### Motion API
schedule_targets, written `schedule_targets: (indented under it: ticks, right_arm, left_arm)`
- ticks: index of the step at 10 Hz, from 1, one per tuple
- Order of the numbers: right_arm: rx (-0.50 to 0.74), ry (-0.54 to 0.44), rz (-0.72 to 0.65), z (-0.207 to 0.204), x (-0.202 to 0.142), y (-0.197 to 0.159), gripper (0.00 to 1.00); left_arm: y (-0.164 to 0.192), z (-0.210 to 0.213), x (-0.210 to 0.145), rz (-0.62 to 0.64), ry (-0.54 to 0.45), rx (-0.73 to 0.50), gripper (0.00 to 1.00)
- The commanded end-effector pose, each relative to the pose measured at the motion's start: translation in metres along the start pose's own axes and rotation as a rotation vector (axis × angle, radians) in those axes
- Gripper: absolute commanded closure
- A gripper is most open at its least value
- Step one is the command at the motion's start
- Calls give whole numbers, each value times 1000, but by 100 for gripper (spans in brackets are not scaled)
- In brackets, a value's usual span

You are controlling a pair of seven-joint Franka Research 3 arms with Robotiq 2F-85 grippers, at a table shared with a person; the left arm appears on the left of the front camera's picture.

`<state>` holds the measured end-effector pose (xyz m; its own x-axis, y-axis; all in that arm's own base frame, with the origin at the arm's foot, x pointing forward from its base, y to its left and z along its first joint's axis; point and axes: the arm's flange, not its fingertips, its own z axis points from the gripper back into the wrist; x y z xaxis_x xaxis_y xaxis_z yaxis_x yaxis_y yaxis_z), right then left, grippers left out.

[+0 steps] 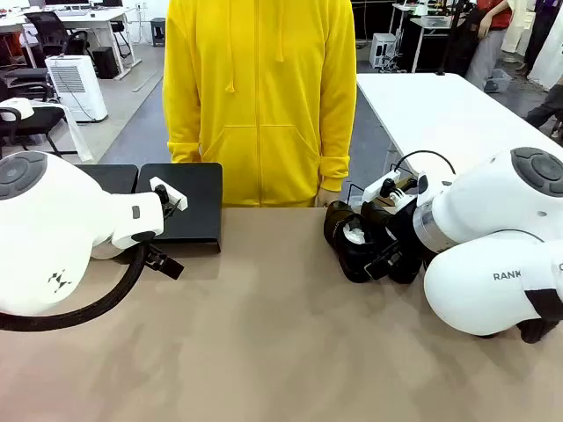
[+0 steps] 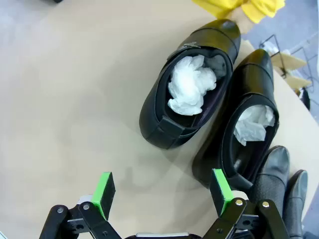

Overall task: Organize the shoes by placing them on the stand.
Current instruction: Pick up one Shoe and place it in the middle of the table.

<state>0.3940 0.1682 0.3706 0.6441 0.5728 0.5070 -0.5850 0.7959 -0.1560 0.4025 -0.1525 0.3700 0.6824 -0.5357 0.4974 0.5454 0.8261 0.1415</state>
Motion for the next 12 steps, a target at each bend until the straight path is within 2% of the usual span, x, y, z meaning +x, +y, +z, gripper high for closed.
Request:
schedule_targets:
  ticks: [1, 12]
  right_arm:
    - [0, 0, 0, 0, 0, 0, 0]
    - [0, 0, 0, 0, 0, 0, 0]
  left_arm:
    - [0, 0, 0, 0, 0, 0, 0]
    - [0, 0, 0, 0, 0, 0, 0]
